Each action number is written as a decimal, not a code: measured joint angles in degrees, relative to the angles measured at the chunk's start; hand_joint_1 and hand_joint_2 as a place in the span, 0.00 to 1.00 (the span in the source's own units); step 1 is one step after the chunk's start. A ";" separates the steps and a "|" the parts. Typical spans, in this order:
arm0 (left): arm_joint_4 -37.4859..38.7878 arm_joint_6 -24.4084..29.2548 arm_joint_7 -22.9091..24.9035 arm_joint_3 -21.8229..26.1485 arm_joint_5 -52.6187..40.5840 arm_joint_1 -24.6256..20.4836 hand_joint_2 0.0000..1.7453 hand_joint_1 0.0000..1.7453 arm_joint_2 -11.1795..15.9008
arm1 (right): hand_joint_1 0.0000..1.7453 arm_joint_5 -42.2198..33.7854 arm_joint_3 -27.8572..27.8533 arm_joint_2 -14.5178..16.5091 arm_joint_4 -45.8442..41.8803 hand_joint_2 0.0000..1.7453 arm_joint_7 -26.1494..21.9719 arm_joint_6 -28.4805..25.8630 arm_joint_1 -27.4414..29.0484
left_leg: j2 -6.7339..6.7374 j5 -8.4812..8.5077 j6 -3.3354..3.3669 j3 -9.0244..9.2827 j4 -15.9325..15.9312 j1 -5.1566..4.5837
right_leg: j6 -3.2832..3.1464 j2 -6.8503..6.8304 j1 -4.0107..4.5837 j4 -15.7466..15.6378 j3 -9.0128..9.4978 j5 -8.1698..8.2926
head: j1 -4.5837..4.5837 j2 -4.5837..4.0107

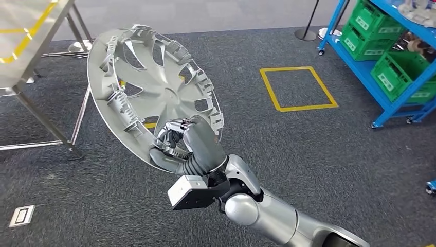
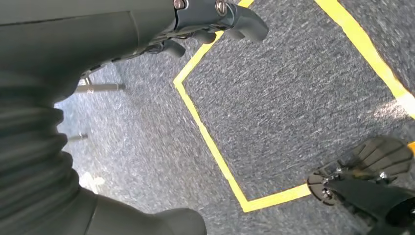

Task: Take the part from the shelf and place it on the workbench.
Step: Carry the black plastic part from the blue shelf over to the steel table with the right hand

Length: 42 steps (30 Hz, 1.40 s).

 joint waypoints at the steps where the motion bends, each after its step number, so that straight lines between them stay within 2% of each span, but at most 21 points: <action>1: 0.00 0.00 0.05 0.00 -0.04 -0.10 1.00 0.00 0.01 | 1.00 0.04 0.00 -0.02 0.10 1.00 -0.02 0.03 -0.01 | -0.74 0.04 0.10 -0.08 0.02 0.02 | 0.14 0.86 -0.09 3.96 -2.00 -1.60 | 0.11 0.00; 3: 0.02 -0.01 0.19 0.00 -0.08 -0.15 1.00 0.00 -0.02 | 1.00 0.11 0.00 -0.04 0.32 1.00 -0.02 0.08 0.00 | -2.43 0.11 0.05 -0.16 0.08 0.04 | 0.21 1.32 -0.19 7.62 -4.16 -1.95 | 0.15 0.00; 5: 0.03 -0.01 0.34 0.00 -0.09 -0.13 1.00 0.00 -0.04 | 1.00 0.15 0.01 -0.03 0.38 1.00 -0.01 0.13 -0.04 | -4.18 0.23 -0.19 -0.17 0.18 0.14 | 0.10 2.02 -0.38 2.58 -2.02 1.69 | 0.15 0.01; 7: 0.02 -0.01 0.44 0.00 -0.09 -0.23 1.00 0.00 -0.05 | 1.00 0.20 0.02 0.00 0.38 1.00 -0.01 0.18 -0.13 | -5.76 0.39 -0.70 -0.36 0.30 0.22 | -0.01 4.51 -0.69 -5.21 1.53 4.91 | 0.15 0.01; 9: 0.01 0.00 0.57 0.00 -0.09 -0.28 1.00 0.00 -0.04 | 1.00 0.25 0.02 0.03 0.39 1.00 -0.04 0.24 -0.27 | -7.03 0.70 -1.54 -0.77 0.15 0.23 | -0.31 5.78 -0.64 -8.41 2.80 5.70 | 0.11 0.01; 11: 0.02 0.00 0.79 0.00 -0.09 -0.06 1.00 0.00 0.02 | 1.00 0.26 0.04 0.25 0.40 1.00 -0.06 0.35 -0.53 | -7.94 1.08 -2.41 -1.20 -0.26 0.32 | -1.08 4.49 -0.49 -8.67 2.74 6.06 | 0.08 0.00; 13: 0.05 -0.01 0.98 0.00 -0.08 0.16 1.00 0.00 0.00 | 1.00 0.25 0.10 0.68 0.41 1.00 -0.04 0.52 -0.84 | -5.63 0.10 -2.84 -2.12 1.10 0.21 | -2.05 3.04 -0.57 -9.17 2.86 6.43 | -0.19 0.00; 15: 0.05 -0.01 1.04 0.00 -0.07 0.09 1.00 0.00 -0.09 | 1.00 0.24 0.15 0.93 0.46 1.00 -0.03 0.70 -0.97 | -1.49 -3.37 -3.04 -4.82 7.08 0.03 | -2.69 1.39 -0.42 -9.41 2.89 6.52 | -0.54 0.00; 18: 0.04 -0.01 1.09 0.00 -0.03 0.04 1.00 0.00 -0.08 | 1.00 0.24 0.15 0.94 0.77 1.00 -0.04 0.88 -0.97 | 0.33 -6.86 -3.34 -8.49 15.94 0.08 | -2.93 -1.17 -0.08 -9.36 2.84 6.42 | -0.65 0.00; 19: 0.03 -0.01 1.11 0.00 -0.01 0.12 1.00 0.00 -0.06 | 1.00 0.24 0.15 0.95 0.86 1.00 -0.05 0.91 -0.98 | 0.49 -6.10 -3.34 -7.84 15.24 0.07 | -2.92 -1.93 -0.03 -9.33 2.86 6.38 | -0.66 0.00; 22: 0.01 -0.01 1.11 0.00 0.10 0.21 1.00 0.00 0.08 | 1.00 0.17 0.15 0.95 0.95 1.00 -0.28 0.96 -1.01 | 3.33 -1.62 -2.82 -1.44 4.17 -0.17 | -2.49 -3.97 0.19 -9.06 3.09 5.98 | -0.66 0.00; 24: 0.02 0.00 1.10 0.00 0.23 0.16 1.00 0.00 0.12 | 1.00 0.09 0.15 0.95 1.04 1.00 -0.55 0.97 -1.06 | 4.67 -0.71 -2.13 0.59 0.21 -0.47 | -1.95 -5.05 0.49 -8.92 3.21 5.71 | -0.57 0.01; 26: 0.03 0.01 1.10 0.00 0.38 0.31 1.00 0.00 0.12 | 1.00 0.06 0.15 0.97 1.14 1.00 -0.76 0.97 -1.13 | 3.46 -0.56 -1.48 0.40 0.05 -0.56 | -1.34 -5.98 0.53 -8.97 3.38 5.59 | -0.49 0.01; 28: 0.03 0.02 1.10 0.01 0.45 0.49 1.00 0.00 0.08 | 1.00 0.06 0.15 1.01 1.16 1.00 -0.90 0.96 -1.30 | 2.16 -0.24 -0.85 0.42 -0.22 -0.28 | -0.51 -3.99 0.19 -7.86 3.19 4.63 | -0.42 0.00; 30: 0.02 0.02 1.09 0.02 0.47 0.36 1.00 0.00 0.07 | 1.00 0.05 0.14 0.98 1.21 1.00 -0.98 0.96 -1.41 | 0.86 0.04 -0.36 0.42 -0.38 0.07 | 0.20 -0.18 -0.17 -2.62 0.91 1.55 | -0.22 0.00; 32: 0.02 0.02 1.09 0.02 0.48 0.22 1.00 0.00 0.07 | 1.00 0.05 0.13 0.90 1.29 1.00 -0.98 0.96 -1.39 | -0.68 0.11 -0.19 0.23 -0.28 0.14 | 0.50 1.22 -0.27 5.00 -2.90 -1.69 | -0.10 0.00; 33: 0.03 0.02 1.10 0.02 0.49 0.26 1.00 0.00 0.03 | 1.00 0.05 0.13 0.87 1.31 1.00 -0.96 0.96 -1.37 | -1.53 0.12 -0.19 0.17 -0.21 0.16 | 0.54 1.30 -0.30 7.12 -4.08 -2.01 | -0.09 0.00; 35: 0.04 0.02 1.10 0.03 0.54 0.40 1.00 0.00 -0.05 | 1.00 0.05 0.13 0.88 1.31 1.00 -0.86 0.99 -1.38 | -3.30 0.14 -0.31 0.17 -0.03 0.25 | 0.47 1.65 -0.44 4.55 -3.15 0.76 | -0.09 -0.01; 38: 0.03 0.09 1.08 0.06 0.72 0.40 1.00 0.00 -0.18 | 1.00 0.09 0.13 0.89 1.30 1.00 -0.69 1.08 -1.41 | -5.69 0.22 -1.14 -0.09 0.22 0.40 | 0.26 5.01 -0.86 -6.48 1.82 5.77 | -0.08 0.00; 40: 0.04 0.26 1.04 0.09 0.89 0.56 1.00 0.00 -0.20 | 1.00 0.12 0.14 0.88 1.31 1.00 -0.67 1.08 -1.41 | -6.93 0.51 -2.08 -0.48 0.00 0.46 | -0.16 5.99 -0.72 -8.50 2.56 6.03 | -0.07 0.01; 42: 0.09 0.35 1.00 0.11 0.97 0.87 1.00 0.00 -0.19 | 1.00 0.14 0.16 0.90 1.31 1.00 -0.67 1.02 -1.42 | -7.34 0.76 -2.89 -0.84 -0.29 0.61 | -0.98 4.60 -0.64 -8.84 2.65 6.38 | -0.04 0.01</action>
